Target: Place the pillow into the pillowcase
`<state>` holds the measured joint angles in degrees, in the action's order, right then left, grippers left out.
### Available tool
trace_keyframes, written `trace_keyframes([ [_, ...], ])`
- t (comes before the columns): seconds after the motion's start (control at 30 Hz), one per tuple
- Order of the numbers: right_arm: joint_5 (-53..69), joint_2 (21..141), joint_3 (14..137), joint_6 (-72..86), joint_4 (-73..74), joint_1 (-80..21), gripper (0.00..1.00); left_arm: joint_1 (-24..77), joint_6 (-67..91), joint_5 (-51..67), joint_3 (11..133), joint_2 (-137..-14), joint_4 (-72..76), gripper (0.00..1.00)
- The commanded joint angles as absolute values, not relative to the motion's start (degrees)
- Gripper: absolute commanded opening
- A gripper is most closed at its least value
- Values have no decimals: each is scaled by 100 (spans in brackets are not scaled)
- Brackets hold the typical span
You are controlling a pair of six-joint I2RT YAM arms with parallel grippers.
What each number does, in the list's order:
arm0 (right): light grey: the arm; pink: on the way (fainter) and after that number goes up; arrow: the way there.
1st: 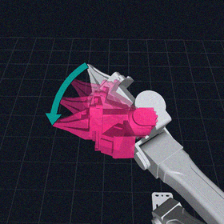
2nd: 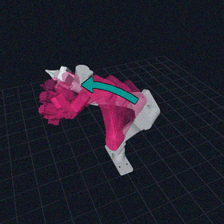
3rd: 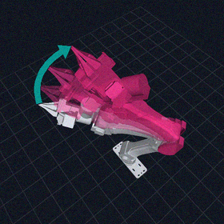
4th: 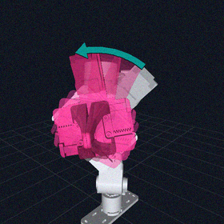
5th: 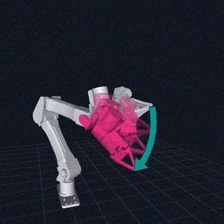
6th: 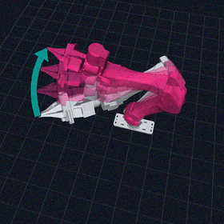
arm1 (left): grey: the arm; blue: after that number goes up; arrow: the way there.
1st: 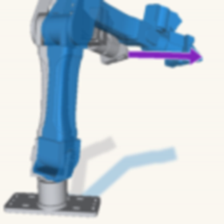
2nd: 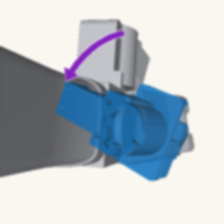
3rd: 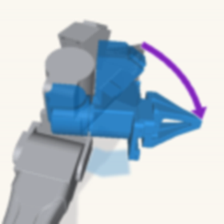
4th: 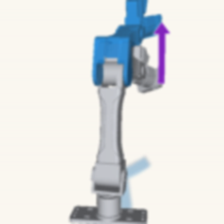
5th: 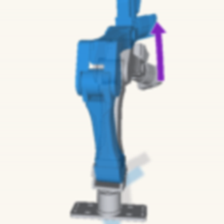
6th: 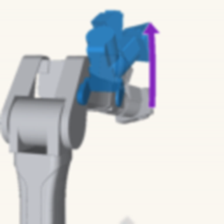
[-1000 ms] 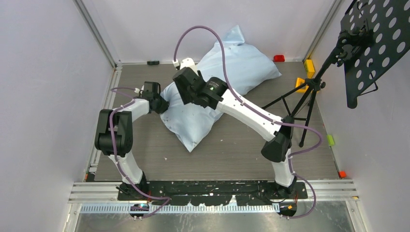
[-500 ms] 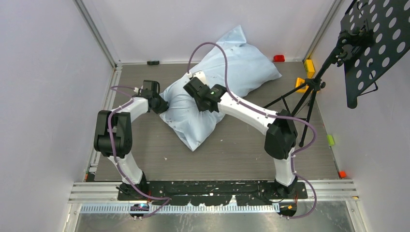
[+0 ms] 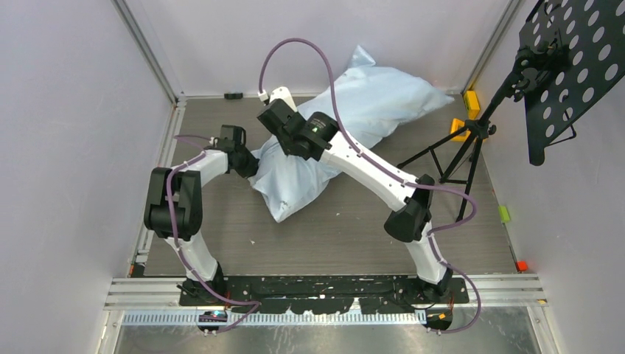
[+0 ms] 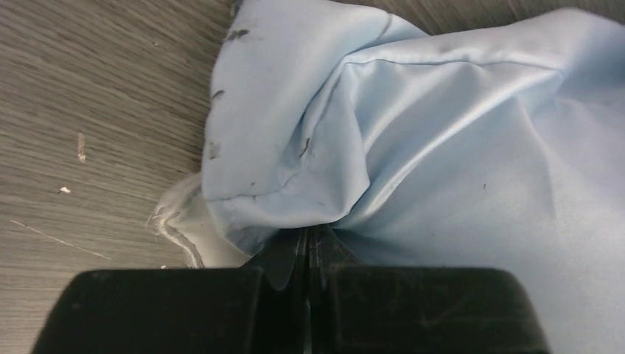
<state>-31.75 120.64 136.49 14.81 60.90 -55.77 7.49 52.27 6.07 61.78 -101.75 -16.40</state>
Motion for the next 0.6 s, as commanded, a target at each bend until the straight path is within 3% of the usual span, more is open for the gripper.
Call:
trace_keyframes([
  [0.0, -3485, 11505, 13159, 1602, 5530, -5415, 0, 706, 5039, 287, 6110, -10208, -2251, 0],
  [0.3, -2784, 10748, 9989, 2070, 4874, -4588, 0, -545, 4478, 262, 7311, -8804, -3374, 0],
  [0.5, -2222, 10471, 10190, 2069, 5007, -4834, 0, -748, 4555, 1138, 7389, -9202, -3320, 0],
  [0.57, -2427, 10597, 10643, 1941, 5220, -5119, 8, -748, 4662, 1221, 7114, -9140, -3078, 0],
])
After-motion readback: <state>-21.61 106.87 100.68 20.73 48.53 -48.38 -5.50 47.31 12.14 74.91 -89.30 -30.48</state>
